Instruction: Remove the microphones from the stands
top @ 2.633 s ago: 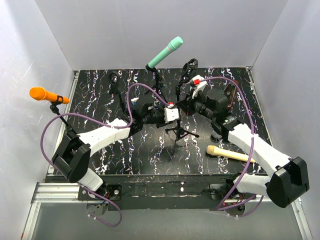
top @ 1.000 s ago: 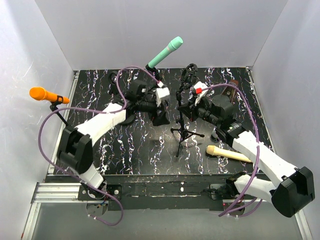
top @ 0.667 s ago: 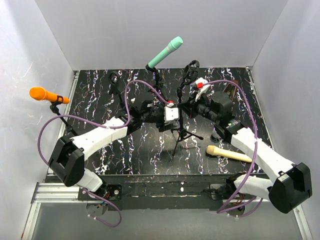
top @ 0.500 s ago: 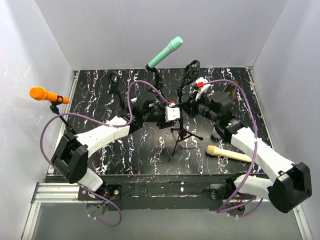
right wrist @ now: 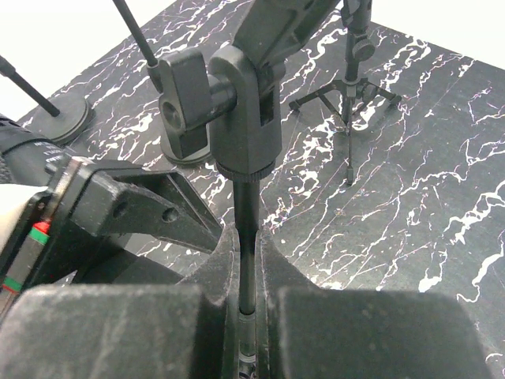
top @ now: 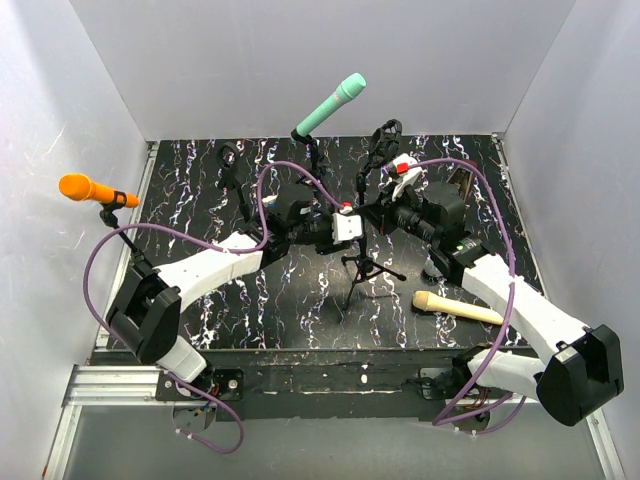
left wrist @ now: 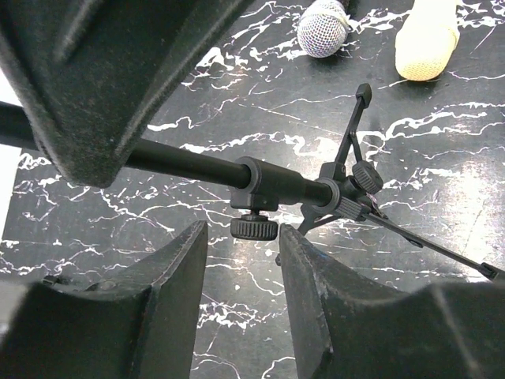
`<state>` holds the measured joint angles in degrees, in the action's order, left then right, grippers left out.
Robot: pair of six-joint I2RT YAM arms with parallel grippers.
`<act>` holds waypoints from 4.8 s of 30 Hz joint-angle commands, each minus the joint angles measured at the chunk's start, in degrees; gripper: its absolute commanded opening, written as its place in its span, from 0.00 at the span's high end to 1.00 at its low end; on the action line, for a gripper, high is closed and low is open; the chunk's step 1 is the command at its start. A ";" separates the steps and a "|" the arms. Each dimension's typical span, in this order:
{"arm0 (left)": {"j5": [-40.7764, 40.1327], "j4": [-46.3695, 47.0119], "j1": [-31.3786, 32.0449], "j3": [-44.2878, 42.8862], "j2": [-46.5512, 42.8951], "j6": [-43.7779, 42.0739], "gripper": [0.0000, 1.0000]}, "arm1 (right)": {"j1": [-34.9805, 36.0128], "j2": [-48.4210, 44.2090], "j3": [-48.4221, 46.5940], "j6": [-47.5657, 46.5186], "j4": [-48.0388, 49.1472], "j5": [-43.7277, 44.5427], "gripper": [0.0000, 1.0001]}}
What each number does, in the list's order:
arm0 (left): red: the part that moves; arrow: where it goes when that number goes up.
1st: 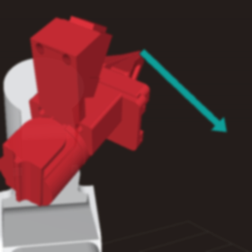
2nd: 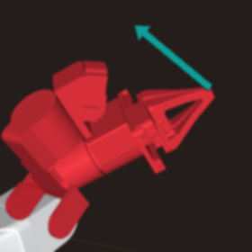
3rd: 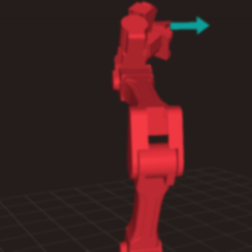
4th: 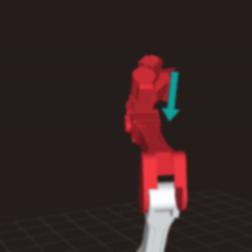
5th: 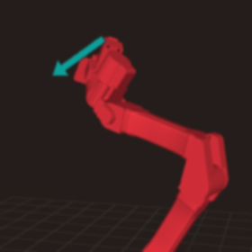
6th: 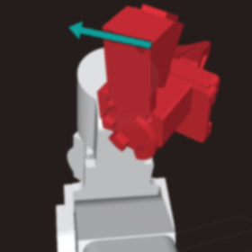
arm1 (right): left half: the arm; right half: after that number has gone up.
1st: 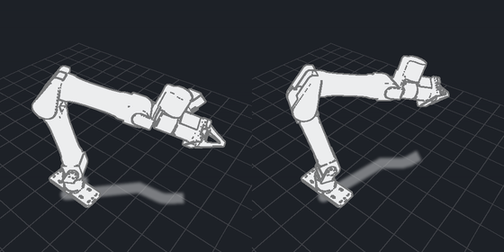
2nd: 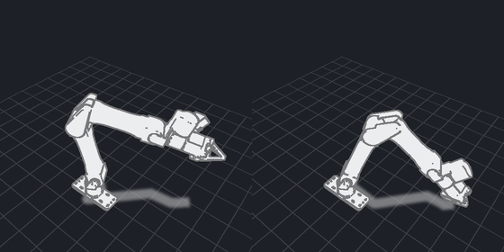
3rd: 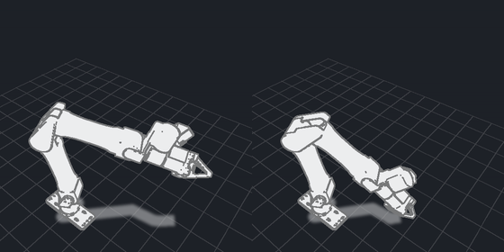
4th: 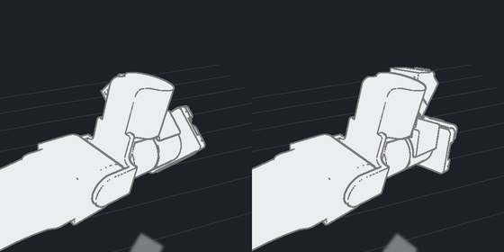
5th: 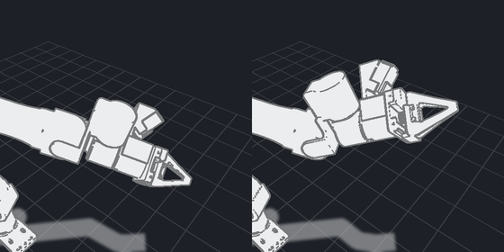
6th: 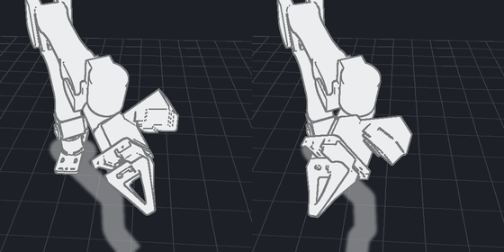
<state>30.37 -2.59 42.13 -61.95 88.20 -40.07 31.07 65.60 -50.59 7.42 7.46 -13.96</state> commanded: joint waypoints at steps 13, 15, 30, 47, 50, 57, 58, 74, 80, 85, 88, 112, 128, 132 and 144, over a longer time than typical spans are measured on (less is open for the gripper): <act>5.90 -6.97 -1.34 -8.43 2.41 10.61 1.00 | -0.57 0.14 -0.65 0.23 -2.28 -0.11 0.99; 10.30 -11.36 -3.10 -11.94 3.99 15.61 1.00 | -0.66 -0.04 -0.65 -0.21 -2.37 -0.54 0.99; 41.70 -24.40 -16.03 -29.10 23.94 48.93 1.00 | -0.48 -3.90 1.37 -7.24 1.41 -8.80 0.99; 16.49 -19.14 -8.83 -15.16 5.60 6.01 0.24 | -0.83 -3.91 -1.17 -10.66 -5.60 -13.98 0.99; 15.25 -15.96 -6.45 -8.82 1.54 -5.51 0.24 | -0.92 -3.90 -2.14 -14.79 -7.20 -17.50 0.99; 10.51 -0.86 -3.90 -1.34 0.48 -5.37 0.26 | -1.36 -1.89 -5.13 -19.81 -9.22 -26.02 0.99; 9.89 0.99 -3.72 -0.89 0.65 -4.76 0.27 | -1.36 -1.36 -5.74 -19.99 -9.57 -26.64 0.99; 15.68 7.16 -1.88 -1.67 5.04 -4.13 0.54 | -2.06 1.81 -7.51 -17.53 -8.87 -26.57 0.99; 16.13 4.00 -1.70 -3.09 5.67 -4.49 0.62 | -2.07 2.51 -8.91 -16.56 -9.74 -23.23 0.99; 7.27 5.57 -1.87 0.16 1.28 1.30 0.49 | -2.24 0.67 -9.18 -18.75 -14.57 -22.25 0.99; 3.56 4.36 -2.58 1.83 -2.41 5.71 0.40 | -2.42 -2.75 -6.99 -20.34 -16.69 -21.82 0.99; 0.92 -0.57 -2.93 2.37 -7.17 11.16 0.34 | -2.59 -12.17 3.30 -14.36 -16.00 -1.08 0.76; 11.72 -4.44 -2.40 0.69 -5.76 -5.97 0.41 | -2.59 4.00 -10.49 -17.97 -12.56 -30.50 0.99; 11.47 -4.88 -2.31 1.22 -5.06 -8.43 0.45 | -2.59 6.90 -12.78 -18.06 -12.39 -32.71 0.99; 12.78 -8.03 -2.31 0.61 -1.29 -19.15 0.54 | -2.59 8.23 -13.84 -18.49 -14.14 -35.79 0.99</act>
<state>40.47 -7.40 39.62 -59.35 85.36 -52.23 28.25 74.85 -61.08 -10.96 -8.97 -46.17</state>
